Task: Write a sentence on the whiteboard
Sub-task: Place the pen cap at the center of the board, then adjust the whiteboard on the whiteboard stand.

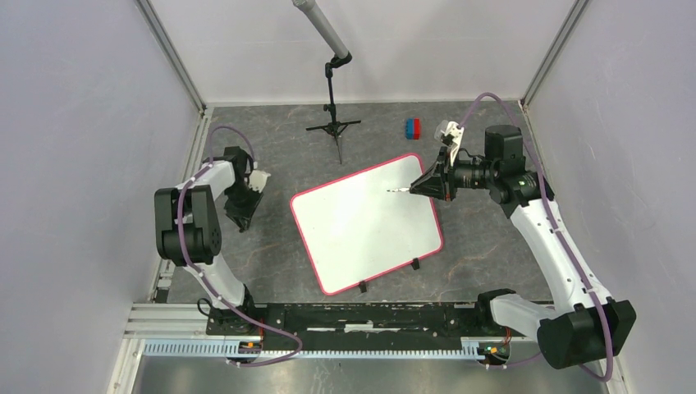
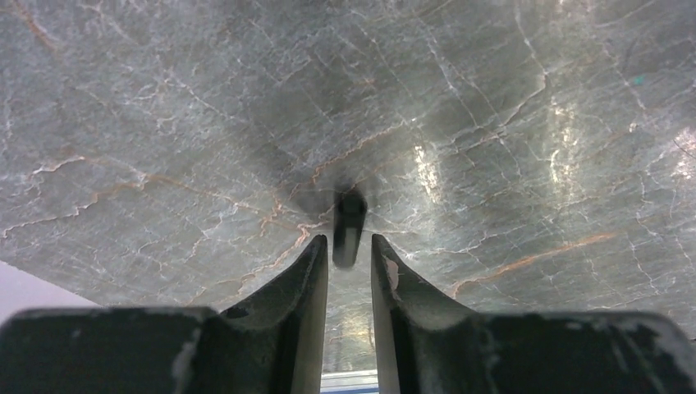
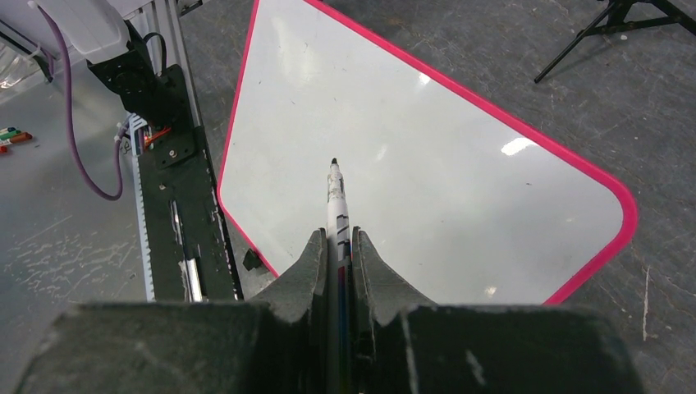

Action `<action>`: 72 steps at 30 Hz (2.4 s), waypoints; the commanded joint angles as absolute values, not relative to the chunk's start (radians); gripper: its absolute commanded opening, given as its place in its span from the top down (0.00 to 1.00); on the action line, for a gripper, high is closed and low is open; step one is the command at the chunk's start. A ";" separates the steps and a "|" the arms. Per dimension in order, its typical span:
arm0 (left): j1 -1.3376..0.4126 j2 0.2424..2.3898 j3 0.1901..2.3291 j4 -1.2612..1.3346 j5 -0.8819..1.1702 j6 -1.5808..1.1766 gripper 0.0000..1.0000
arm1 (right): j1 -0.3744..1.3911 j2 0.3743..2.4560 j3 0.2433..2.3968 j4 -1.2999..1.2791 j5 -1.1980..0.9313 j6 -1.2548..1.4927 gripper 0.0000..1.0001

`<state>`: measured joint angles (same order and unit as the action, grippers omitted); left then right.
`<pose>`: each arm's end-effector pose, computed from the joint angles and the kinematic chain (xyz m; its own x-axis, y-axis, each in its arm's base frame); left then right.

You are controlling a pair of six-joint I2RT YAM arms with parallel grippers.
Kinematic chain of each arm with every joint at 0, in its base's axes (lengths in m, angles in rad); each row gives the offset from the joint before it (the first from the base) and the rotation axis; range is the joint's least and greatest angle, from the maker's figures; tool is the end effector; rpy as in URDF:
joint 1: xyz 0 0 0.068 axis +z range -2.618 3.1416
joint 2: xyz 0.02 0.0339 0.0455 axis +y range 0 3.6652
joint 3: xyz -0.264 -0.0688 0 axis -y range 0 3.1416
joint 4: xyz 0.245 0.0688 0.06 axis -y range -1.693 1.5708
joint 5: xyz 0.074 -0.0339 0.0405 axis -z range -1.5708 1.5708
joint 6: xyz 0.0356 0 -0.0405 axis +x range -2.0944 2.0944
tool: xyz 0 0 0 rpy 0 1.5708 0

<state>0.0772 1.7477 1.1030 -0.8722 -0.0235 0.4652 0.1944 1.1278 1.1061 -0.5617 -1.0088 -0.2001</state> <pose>0.3033 0.0243 0.1647 -0.9249 0.3783 -0.0376 0.3766 0.9253 0.0451 0.2205 0.0741 0.3555 -0.3715 -0.1811 -0.9106 -0.8874 0.3575 0.2909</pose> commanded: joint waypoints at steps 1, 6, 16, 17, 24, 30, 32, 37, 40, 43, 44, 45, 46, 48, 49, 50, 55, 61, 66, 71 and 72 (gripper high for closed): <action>0.080 1.773 1.107 -0.837 -0.011 0.465 0.68 | 0.195 1.128 1.102 -0.547 -1.019 -0.223 1.00; 0.079 1.767 1.117 -0.840 -0.005 0.464 0.63 | 0.195 1.130 1.101 -0.549 -1.019 -0.230 1.00; 0.080 1.619 1.213 -0.972 0.141 0.438 0.38 | 0.195 1.124 1.107 -0.551 -1.014 -0.243 1.00; 0.079 1.601 1.224 -0.982 0.160 0.432 0.37 | 0.194 1.122 1.107 -0.556 -1.012 -0.250 1.00; 0.080 1.422 1.290 -0.980 0.313 0.375 0.05 | 0.197 1.101 1.091 -0.582 -0.983 -0.302 1.00; 0.079 1.256 1.288 -0.862 0.482 0.221 0.00 | 0.229 1.089 1.053 -0.556 -0.935 -0.308 1.00; 0.079 1.199 1.264 -0.787 0.526 0.148 0.00 | 0.249 1.091 1.053 -0.546 -0.914 -0.308 1.00; 0.080 1.113 1.250 -0.697 0.716 0.055 0.00 | 0.306 1.110 1.062 -0.528 -0.860 -0.308 1.00; 0.077 1.167 1.310 -0.800 0.868 0.093 0.00 | 0.346 1.120 1.072 -0.511 -0.833 -0.310 1.00; 0.060 1.210 1.307 -0.827 0.931 0.089 0.00 | 0.405 1.135 1.090 -0.492 -0.793 -0.310 1.00; 0.051 1.215 1.299 -0.826 0.931 0.093 0.00 | 0.428 1.142 1.098 -0.486 -0.780 -0.310 1.00; 0.038 1.219 1.290 -0.825 0.926 0.100 0.00 | 0.448 1.147 1.108 -0.480 -0.766 -0.311 1.00; 0.016 1.223 1.281 -0.825 0.910 0.102 0.00 | 0.468 1.154 1.120 -0.475 -0.757 -0.313 1.00; -0.051 1.231 1.273 -0.850 0.876 0.127 0.00 | 0.501 1.168 1.140 -0.464 -0.740 -0.313 1.00; -0.083 1.241 1.278 -0.878 0.860 0.153 0.00 | 0.515 1.177 1.147 -0.460 -0.734 -0.312 1.00; -0.108 1.248 1.282 -0.902 0.848 0.170 0.00 | 0.525 1.183 1.157 -0.455 -0.731 -0.310 1.00; -0.149 1.288 1.297 -0.931 0.813 0.205 0.03 | 0.571 1.211 1.168 -0.421 -0.729 -0.301 1.00; -0.184 1.359 1.316 -0.933 0.848 0.203 0.17 | 0.615 1.224 1.183 -0.408 -0.703 -0.306 1.00; -0.216 1.432 1.338 -0.932 0.862 0.199 0.36 | 0.629 1.219 1.190 -0.408 -0.699 -0.307 1.00; -0.241 1.493 1.362 -0.934 0.900 0.200 0.58 | 0.635 1.206 1.184 -0.413 -0.704 -0.304 1.00; -0.242 1.502 1.366 -0.933 0.910 0.200 0.63 | 0.635 1.204 1.183 -0.415 -0.704 -0.305 1.00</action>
